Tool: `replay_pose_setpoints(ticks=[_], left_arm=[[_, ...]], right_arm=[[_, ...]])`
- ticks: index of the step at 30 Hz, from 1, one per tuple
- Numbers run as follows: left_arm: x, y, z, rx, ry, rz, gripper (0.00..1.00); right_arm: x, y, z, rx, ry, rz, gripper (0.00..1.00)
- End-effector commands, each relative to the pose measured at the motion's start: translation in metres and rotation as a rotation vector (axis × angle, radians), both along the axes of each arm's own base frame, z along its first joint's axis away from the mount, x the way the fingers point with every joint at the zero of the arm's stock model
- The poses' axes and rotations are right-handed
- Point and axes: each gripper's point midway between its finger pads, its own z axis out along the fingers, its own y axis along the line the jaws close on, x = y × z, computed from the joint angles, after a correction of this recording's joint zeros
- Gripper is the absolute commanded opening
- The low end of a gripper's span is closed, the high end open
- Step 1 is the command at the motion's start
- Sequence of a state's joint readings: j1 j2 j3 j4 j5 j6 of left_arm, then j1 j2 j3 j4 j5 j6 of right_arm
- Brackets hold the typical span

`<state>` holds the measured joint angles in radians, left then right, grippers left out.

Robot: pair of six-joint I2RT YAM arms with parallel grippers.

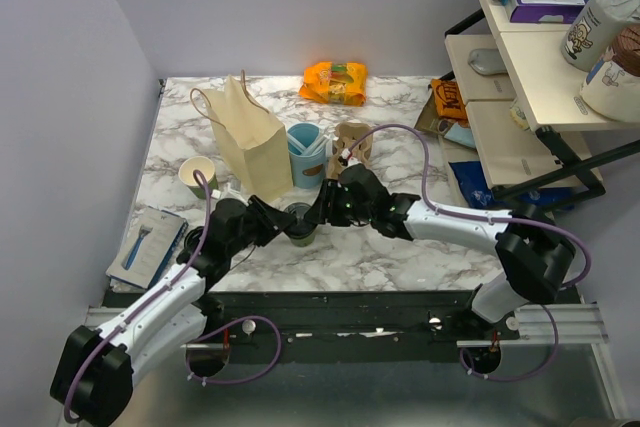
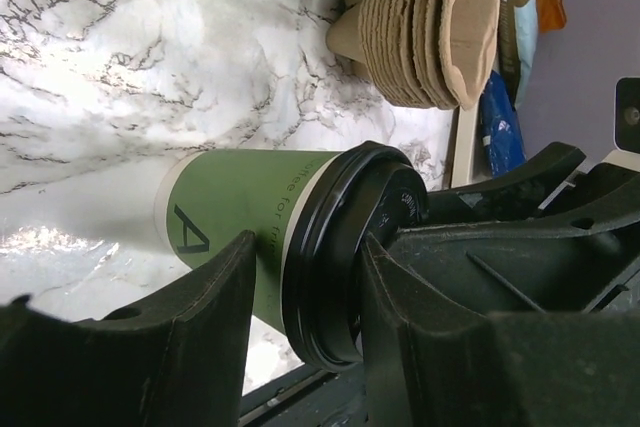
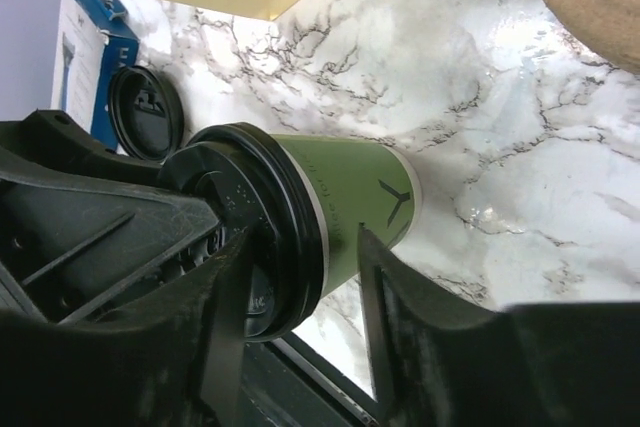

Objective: Pack the takeout coffee

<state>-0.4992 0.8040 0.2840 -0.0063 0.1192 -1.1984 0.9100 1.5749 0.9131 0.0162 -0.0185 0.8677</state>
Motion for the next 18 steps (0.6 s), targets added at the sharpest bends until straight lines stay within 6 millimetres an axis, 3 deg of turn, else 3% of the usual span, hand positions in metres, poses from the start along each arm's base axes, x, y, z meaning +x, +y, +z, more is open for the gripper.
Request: replay_pose_setpoints(ticks=[1, 7, 11, 16, 18], left_arm=[[-0.072, 0.024, -0.07, 0.192, 0.301, -0.124, 0.62], [-0.05, 0.012, -0.03, 0.167, 0.186, -0.153, 0.89], [-0.039, 0.013, -0.013, 0.202, 0.148, -0.142, 0.99], [-0.031, 0.015, 0.013, 0.232, 0.093, -0.144, 0.99], [-0.029, 0.02, 0.02, 0.251, 0.075, -0.126, 0.99]], right_arm=[[-0.01, -0.07, -0.072, -0.386, 0.052, -0.044, 0.6], [0.012, -0.043, -0.019, -0.306, -0.072, 0.001, 0.71], [0.024, -0.029, 0.013, -0.26, -0.131, 0.007, 0.83], [0.034, -0.028, 0.057, -0.218, -0.225, -0.009, 1.0], [0.035, -0.03, 0.074, -0.208, -0.27, -0.006, 1.0]])
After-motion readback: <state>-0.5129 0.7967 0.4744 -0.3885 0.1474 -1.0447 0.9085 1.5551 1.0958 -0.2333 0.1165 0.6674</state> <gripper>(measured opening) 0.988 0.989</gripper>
